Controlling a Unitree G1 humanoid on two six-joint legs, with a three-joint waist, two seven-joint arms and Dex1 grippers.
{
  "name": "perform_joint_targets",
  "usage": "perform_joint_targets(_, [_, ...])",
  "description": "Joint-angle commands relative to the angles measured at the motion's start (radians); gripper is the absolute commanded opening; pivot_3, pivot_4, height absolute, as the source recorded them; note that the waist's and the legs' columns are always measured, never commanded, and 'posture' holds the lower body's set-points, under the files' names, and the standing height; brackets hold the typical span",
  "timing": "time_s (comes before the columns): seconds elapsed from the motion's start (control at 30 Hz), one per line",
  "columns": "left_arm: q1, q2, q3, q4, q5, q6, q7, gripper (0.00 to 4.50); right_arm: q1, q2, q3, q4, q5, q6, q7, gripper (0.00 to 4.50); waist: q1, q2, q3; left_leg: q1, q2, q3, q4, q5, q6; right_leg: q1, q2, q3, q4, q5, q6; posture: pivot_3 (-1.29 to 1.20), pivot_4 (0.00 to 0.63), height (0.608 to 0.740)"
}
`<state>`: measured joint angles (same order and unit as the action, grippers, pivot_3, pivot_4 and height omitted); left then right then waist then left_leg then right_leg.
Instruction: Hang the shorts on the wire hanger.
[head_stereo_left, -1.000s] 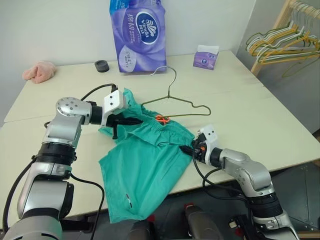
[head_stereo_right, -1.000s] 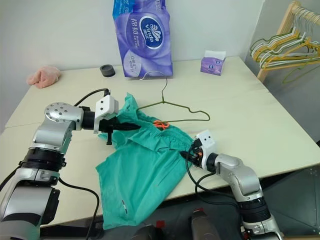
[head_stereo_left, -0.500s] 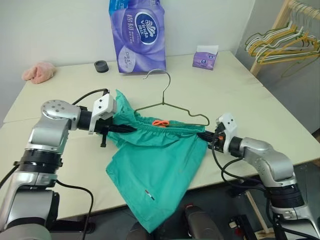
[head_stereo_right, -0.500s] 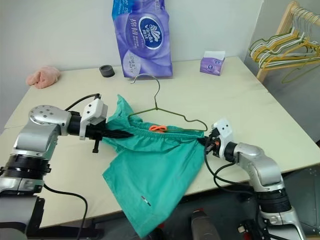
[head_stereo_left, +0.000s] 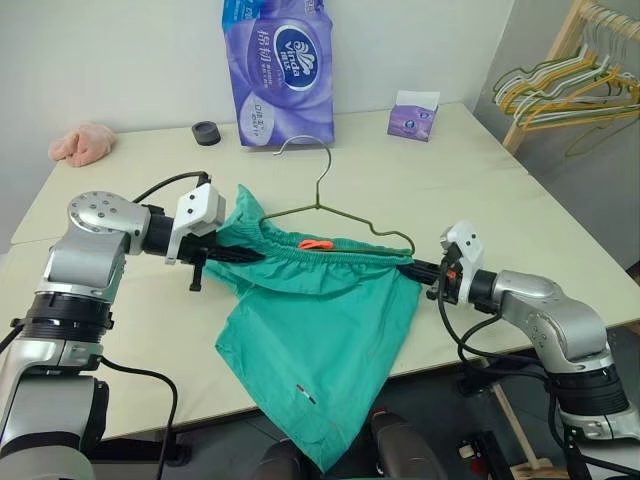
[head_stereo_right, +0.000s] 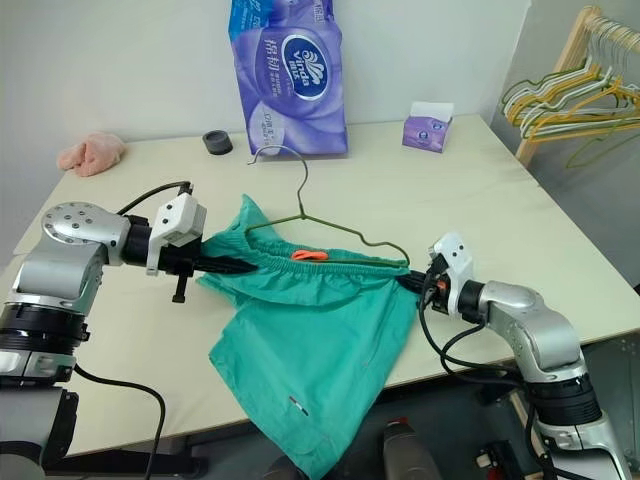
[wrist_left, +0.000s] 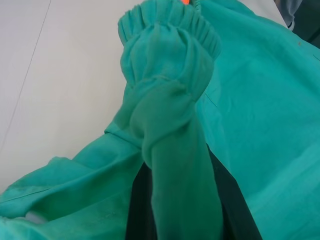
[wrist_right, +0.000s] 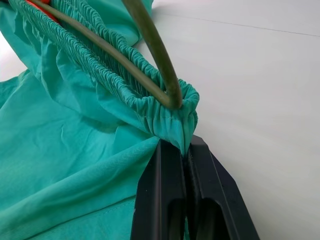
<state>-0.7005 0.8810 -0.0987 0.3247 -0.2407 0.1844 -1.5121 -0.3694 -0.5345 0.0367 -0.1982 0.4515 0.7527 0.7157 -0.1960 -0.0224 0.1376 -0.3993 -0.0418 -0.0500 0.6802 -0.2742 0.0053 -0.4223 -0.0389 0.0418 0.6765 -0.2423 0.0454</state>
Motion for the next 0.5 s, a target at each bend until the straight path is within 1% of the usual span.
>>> perform_joint_targets(0.03, [0.011, 0.05, 0.018, 0.01, 0.032, -0.021, 0.008, 0.0, 0.007, -0.023, -0.067, -0.027, 0.007, -0.001, -0.022, 0.04, 0.0, 0.0, 0.0, 0.0, 0.0, 0.0, 0.0, 0.0, 0.0, 0.0, 0.0, 0.0, 0.0, 0.0, 0.0, -0.22, 0.084, 0.74])
perform_joint_targets(0.33, [0.012, 0.097, 0.006, 0.057, 0.074, -0.07, 0.014, 0.0, 0.033, -0.051, -0.119, -0.028, 0.04, 0.004, -0.024, 0.04, 0.001, 0.0, 0.0, 0.0, 0.0, 0.0, 0.0, 0.0, 0.0, 0.0, 0.0, 0.0, 0.0, 0.0, 0.0, -0.22, 0.087, 0.74])
perform_joint_targets(0.5, [0.002, 0.104, -0.003, 0.087, 0.097, -0.102, 0.03, 0.0, 0.054, -0.058, -0.145, -0.03, 0.069, 0.003, -0.028, 0.04, 0.001, 0.0, 0.0, 0.0, 0.0, 0.0, 0.0, 0.0, 0.0, 0.0, 0.0, 0.0, 0.0, 0.0, 0.0, -0.22, 0.089, 0.74])
